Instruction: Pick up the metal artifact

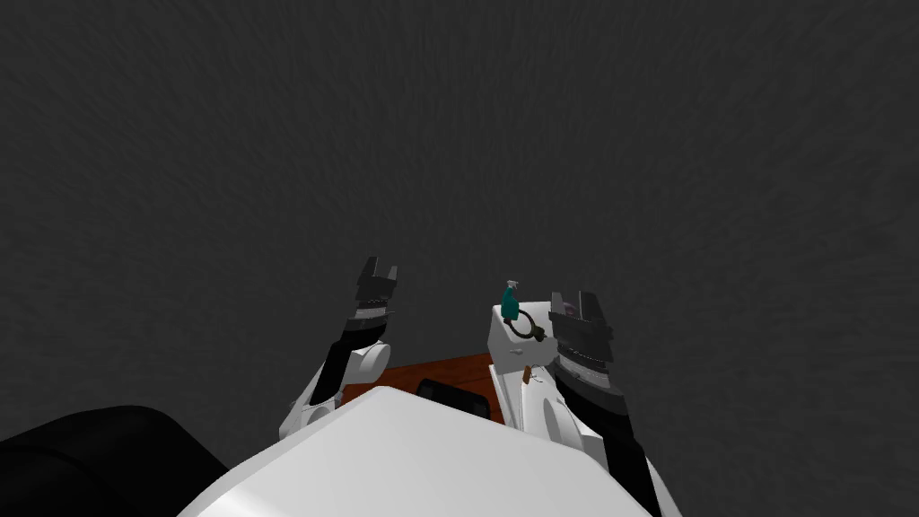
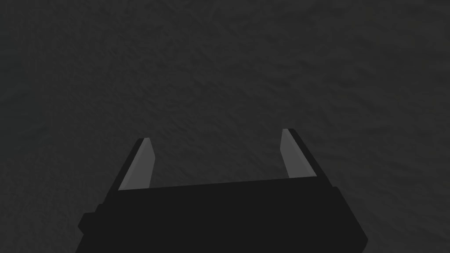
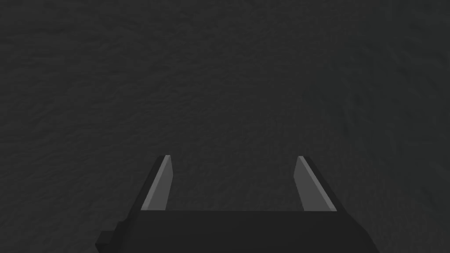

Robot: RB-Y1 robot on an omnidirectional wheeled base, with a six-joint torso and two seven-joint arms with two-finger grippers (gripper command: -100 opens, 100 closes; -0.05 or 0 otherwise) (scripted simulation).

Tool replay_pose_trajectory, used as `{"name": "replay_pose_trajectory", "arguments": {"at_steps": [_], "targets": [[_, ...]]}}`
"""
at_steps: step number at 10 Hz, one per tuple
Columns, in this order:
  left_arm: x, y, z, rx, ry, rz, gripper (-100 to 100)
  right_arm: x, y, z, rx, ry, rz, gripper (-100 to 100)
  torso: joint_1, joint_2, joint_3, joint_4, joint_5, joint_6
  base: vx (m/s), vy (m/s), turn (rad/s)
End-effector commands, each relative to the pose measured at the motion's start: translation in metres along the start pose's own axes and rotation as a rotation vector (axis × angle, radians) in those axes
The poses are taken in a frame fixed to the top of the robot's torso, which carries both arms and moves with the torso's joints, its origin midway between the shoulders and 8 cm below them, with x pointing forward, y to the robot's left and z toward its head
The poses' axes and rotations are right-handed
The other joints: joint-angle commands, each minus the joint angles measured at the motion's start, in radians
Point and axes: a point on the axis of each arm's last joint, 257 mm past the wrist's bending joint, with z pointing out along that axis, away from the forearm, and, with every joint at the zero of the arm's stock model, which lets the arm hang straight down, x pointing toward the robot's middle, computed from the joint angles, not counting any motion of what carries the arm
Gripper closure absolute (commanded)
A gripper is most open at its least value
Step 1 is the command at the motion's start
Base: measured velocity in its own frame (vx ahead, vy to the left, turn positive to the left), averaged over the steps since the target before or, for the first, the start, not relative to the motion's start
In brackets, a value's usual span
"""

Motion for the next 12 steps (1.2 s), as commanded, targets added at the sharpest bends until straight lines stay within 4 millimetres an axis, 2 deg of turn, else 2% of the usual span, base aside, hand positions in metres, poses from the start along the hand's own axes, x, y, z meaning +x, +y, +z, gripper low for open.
{"name": "replay_pose_trajectory", "arguments": {"at_steps": [1, 7, 10, 12], "targets": [[0.0, 0.0, 0.0, 0.0, 0.0, 0.0, 0, 0.006, -0.002, 0.002, 0.002, 0.035, -0.011, -100, 0.0, 0.0, 0.0, 0.0, 0.0, 0.0, -0.015, -0.003, -0.027], [0.0, 0.0, 0.0, 0.0, 0.0, 0.0, 0, 0.041, -0.024, 0.014, 0.029, 0.222, -0.11, -100, -0.002, 0.005, 0.003, 0.001, -0.001, 0.0, -0.068, -0.022, -0.033], [0.0, 0.0, 0.0, 0.0, 0.0, 0.0, 0, 0.061, -0.049, 0.019, 0.058, 0.332, -0.212, -100, -0.003, 0.007, 0.004, 0.002, -0.001, 0.0, -0.109, -0.039, -0.004], [0.0, 0.0, 0.0, 0.0, 0.0, 0.0, 0, 0.071, -0.073, 0.02, 0.084, 0.408, -0.304, -100, -0.003, 0.008, 0.005, 0.002, -0.001, 0.0, -0.135, -0.034, 0.035]]}}
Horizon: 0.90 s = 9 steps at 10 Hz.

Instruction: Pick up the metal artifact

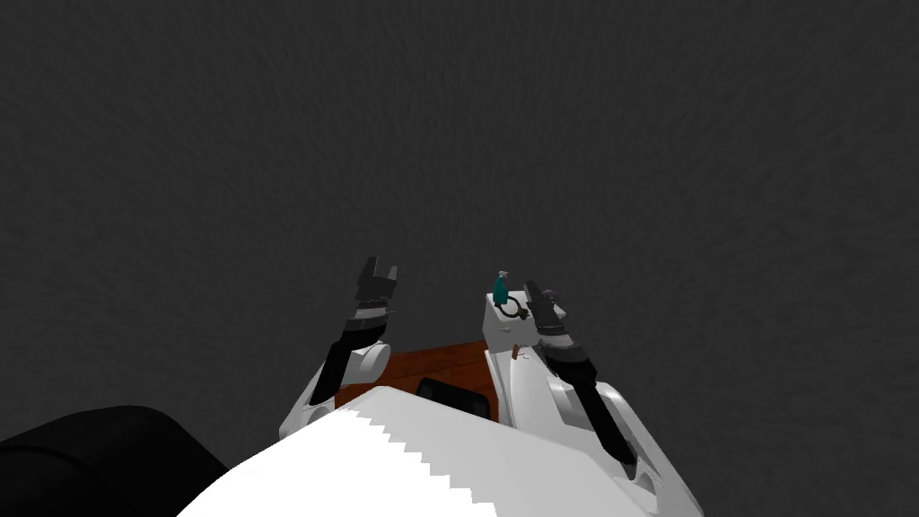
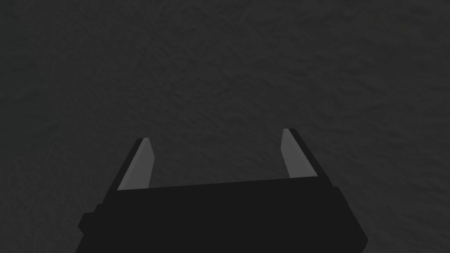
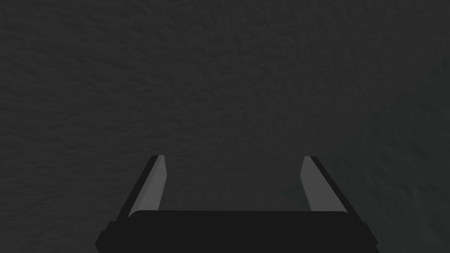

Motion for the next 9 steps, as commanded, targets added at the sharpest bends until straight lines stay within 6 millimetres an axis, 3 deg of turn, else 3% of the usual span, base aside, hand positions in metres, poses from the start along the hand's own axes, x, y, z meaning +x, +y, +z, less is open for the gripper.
{"name": "replay_pose_trajectory", "arguments": {"at_steps": [1, 2, 4, 5, 6, 7, 8, 9], "targets": [[0.0, 0.0, 0.0, 0.0, 0.0, 0.0, 0, 0.012, -0.02, 0.004, 0.033, 0.062, -0.08, -100, 0.0, 0.0, 0.0, 0.0, 0.0, 0.0, -0.138, -0.034, 0.071], [0.0, 0.0, 0.0, 0.0, 0.0, 0.0, 0, 0.012, -0.02, 0.004, 0.032, 0.072, -0.087, -100, 0.0, 0.0, 0.0, 0.0, 0.0, 0.0, -0.103, -0.034, 0.018], [0.0, 0.0, 0.0, 0.0, 0.0, 0.0, 0, 0.025, -0.051, 0.007, 0.076, 0.153, -0.202, -100, 0.0, -0.003, -0.002, -0.001, 0.0, 0.0, -0.096, -0.023, 0.079], [0.0, 0.0, 0.0, 0.0, 0.0, 0.0, 0, 0.025, -0.052, 0.006, 0.074, 0.164, -0.212, -100, 0.001, -0.002, -0.001, -0.001, 0.0, 0.0, -0.104, -0.023, 0.047], [0.0, 0.0, 0.0, 0.0, 0.0, 0.0, 0, 0.031, -0.07, 0.005, 0.099, 0.207, -0.277, -100, 0.001, -0.002, -0.001, 0.0, 0.0, 0.0, -0.097, -0.022, 0.086], [0.0, 0.0, 0.0, 0.0, 0.0, 0.0, 0, 0.031, -0.07, 0.005, 0.098, 0.213, -0.283, -100, 0.001, -0.002, -0.001, 0.0, 0.0, 0.0, -0.071, -0.005, 0.045], [0.0, 0.0, 0.0, 0.0, 0.0, 0.0, 0, 0.034, -0.087, 0.004, 0.118, 0.258, -0.354, -100, 0.002, -0.004, -0.002, -0.001, 0.0, 0.0, -0.079, 0.011, 0.102], [0.0, 0.0, 0.0, 0.0, 0.0, 0.0, 0, 0.034, -0.09, 0.003, 0.123, 0.264, -0.359, -100, 0.002, -0.004, -0.002, -0.001, 0.001, 0.0, -0.066, 0.001, 0.052]]}}
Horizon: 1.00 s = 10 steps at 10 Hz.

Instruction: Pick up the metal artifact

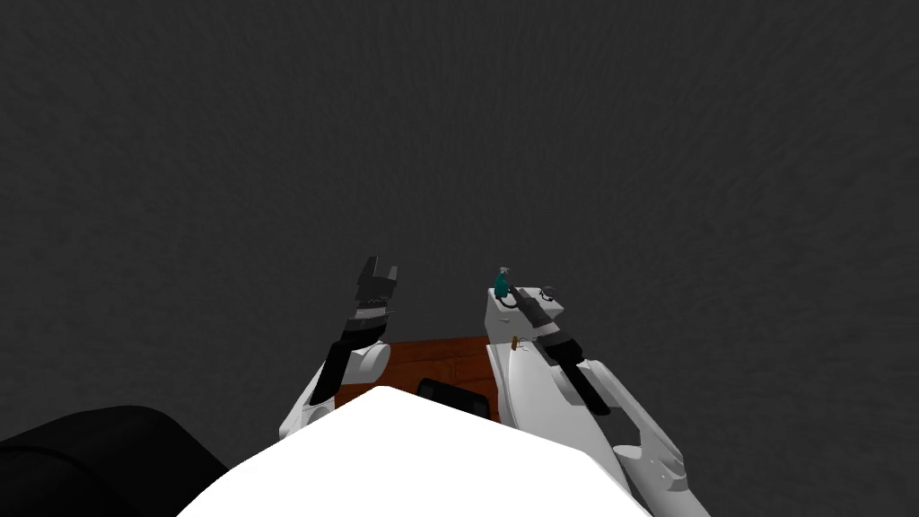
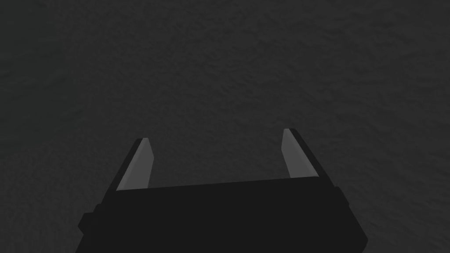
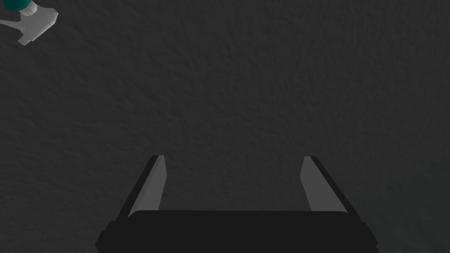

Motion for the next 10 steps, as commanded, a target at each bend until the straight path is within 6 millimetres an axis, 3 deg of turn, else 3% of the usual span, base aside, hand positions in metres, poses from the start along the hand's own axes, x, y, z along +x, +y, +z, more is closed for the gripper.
{"name": "replay_pose_trajectory", "arguments": {"at_steps": [1, 4, 9, 10], "targets": [[0.0, 0.0, 0.0, 0.0, 0.0, 0.0, 0, 0.01, -0.02, 0.002, 0.025, 0.055, -0.091, -100, 0.0, 0.0, 0.0, 0.0, 0.0, 0.0, -0.085, -0.004, 0.113], [0.0, 0.0, 0.0, 0.0, 0.0, 0.0, 0, 0.027, -0.065, -0.003, 0.082, 0.161, -0.254, -100, -0.001, 0.002, 0.001, 0.001, 0.0, 0.0, -0.108, -0.003, 0.142], [0.0, 0.0, 0.0, 0.0, 0.0, 0.0, 0, 0.039, -0.122, -0.02, 0.147, 0.29, -0.441, -100, 0.0, -0.001, 0.0, 0.0, 0.0, 0.0, -0.061, 0.009, 0.121], [0.0, 0.0, 0.0, 0.0, 0.0, 0.0, 0, 0.041, -0.141, -0.026, 0.16, 0.341, -0.527, -100, 0.0, -0.001, -0.001, 0.0, 0.0, 0.0, -0.068, 0.024, 0.178]]}}
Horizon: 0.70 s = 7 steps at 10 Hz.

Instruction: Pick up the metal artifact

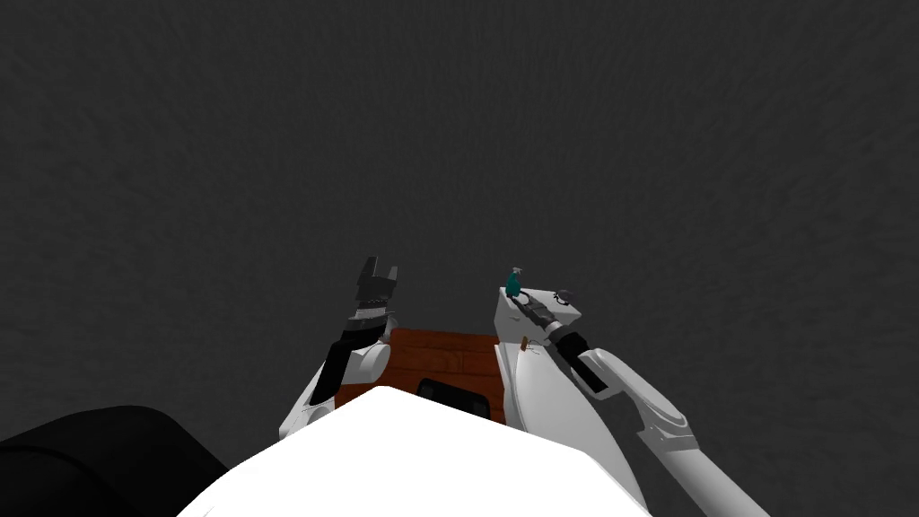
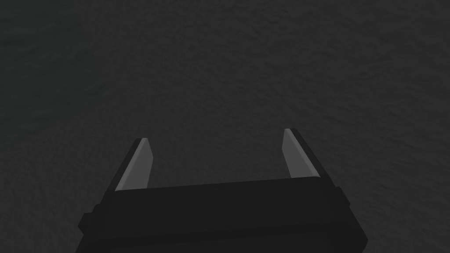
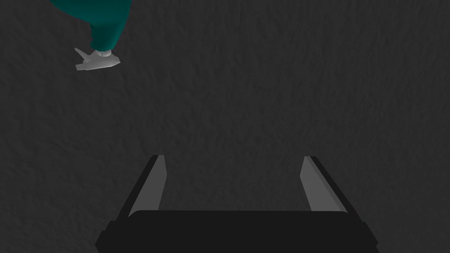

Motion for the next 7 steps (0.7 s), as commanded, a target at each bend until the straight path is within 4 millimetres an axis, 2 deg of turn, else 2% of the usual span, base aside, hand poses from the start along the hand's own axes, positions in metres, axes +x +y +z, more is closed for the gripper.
{"name": "replay_pose_trajectory", "arguments": {"at_steps": [1, 2, 7], "targets": [[0.0, 0.0, 0.0, 0.0, 0.0, 0.0, 0, 0.016, -0.019, -0.005, 0.028, 0.047, -0.047, -100, 0.0, 0.0, 0.0, 0.0, 0.0, 0.0, -0.059, 0.02, 0.116], [0.0, 0.0, 0.0, 0.0, 0.0, 0.0, 0, 0.024, -0.033, -0.008, 0.034, 0.09, -0.136, -100, 0.0, 0.0, 0.0, 0.0, 0.0, 0.001, -0.07, 0.021, 0.172], [0.0, 0.0, 0.0, 0.0, 0.0, 0.0, 0, 0.065, -0.101, -0.034, 0.104, 0.252, -0.314, -100, 0.001, -0.001, 0.0, 0.0, 0.0, 0.0, -0.051, 0.025, 0.156]]}}
